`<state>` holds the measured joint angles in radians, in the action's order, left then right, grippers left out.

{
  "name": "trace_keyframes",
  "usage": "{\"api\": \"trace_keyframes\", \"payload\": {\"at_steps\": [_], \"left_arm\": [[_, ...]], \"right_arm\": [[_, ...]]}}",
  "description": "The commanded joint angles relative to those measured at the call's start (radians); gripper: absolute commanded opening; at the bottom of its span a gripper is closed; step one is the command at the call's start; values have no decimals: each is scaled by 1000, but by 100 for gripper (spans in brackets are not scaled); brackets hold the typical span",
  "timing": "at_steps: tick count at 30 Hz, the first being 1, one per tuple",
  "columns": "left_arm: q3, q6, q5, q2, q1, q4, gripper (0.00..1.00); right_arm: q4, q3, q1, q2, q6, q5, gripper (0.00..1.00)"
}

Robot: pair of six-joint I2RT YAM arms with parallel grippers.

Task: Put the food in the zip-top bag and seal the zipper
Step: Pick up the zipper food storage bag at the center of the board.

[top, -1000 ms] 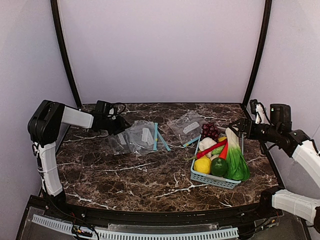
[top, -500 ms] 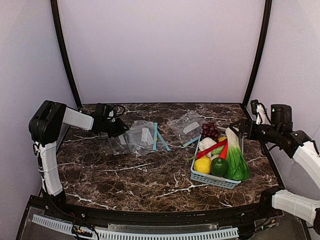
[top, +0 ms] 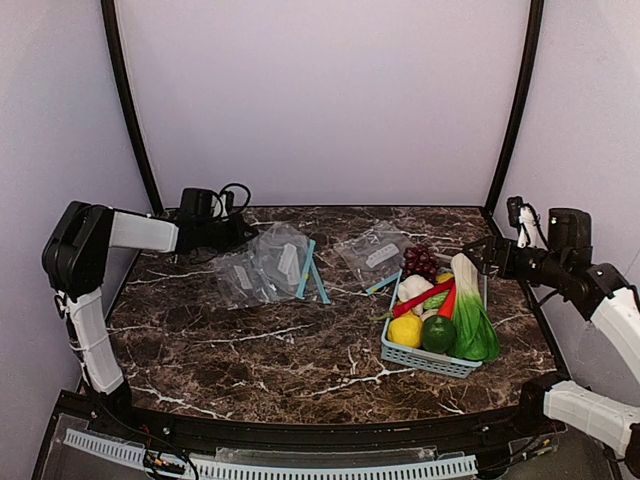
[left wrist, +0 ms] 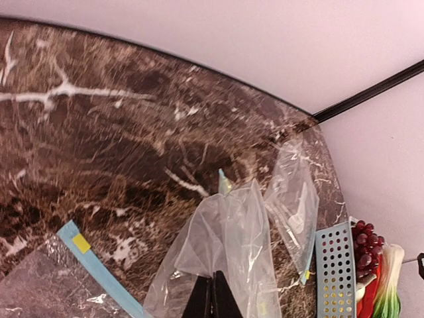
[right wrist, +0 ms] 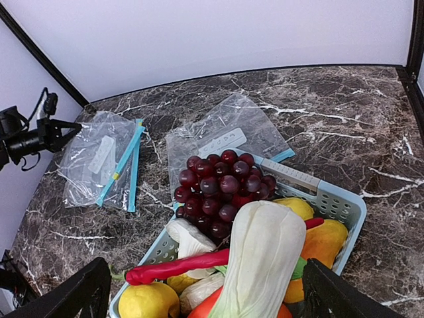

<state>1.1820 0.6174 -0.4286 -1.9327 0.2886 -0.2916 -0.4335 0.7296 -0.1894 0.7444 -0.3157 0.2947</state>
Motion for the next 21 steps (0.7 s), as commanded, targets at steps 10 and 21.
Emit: {"api": "trace_keyframes", "payload": {"at_steps": [10,21], "left_arm": [[23,-333,6,434,15,171,1],[90,-370,-113,603,136,410,1]], "right_arm": [[-34,65,-8,-37,-9,3,99],[58,58,-14,-26,-44,168,99]]}}
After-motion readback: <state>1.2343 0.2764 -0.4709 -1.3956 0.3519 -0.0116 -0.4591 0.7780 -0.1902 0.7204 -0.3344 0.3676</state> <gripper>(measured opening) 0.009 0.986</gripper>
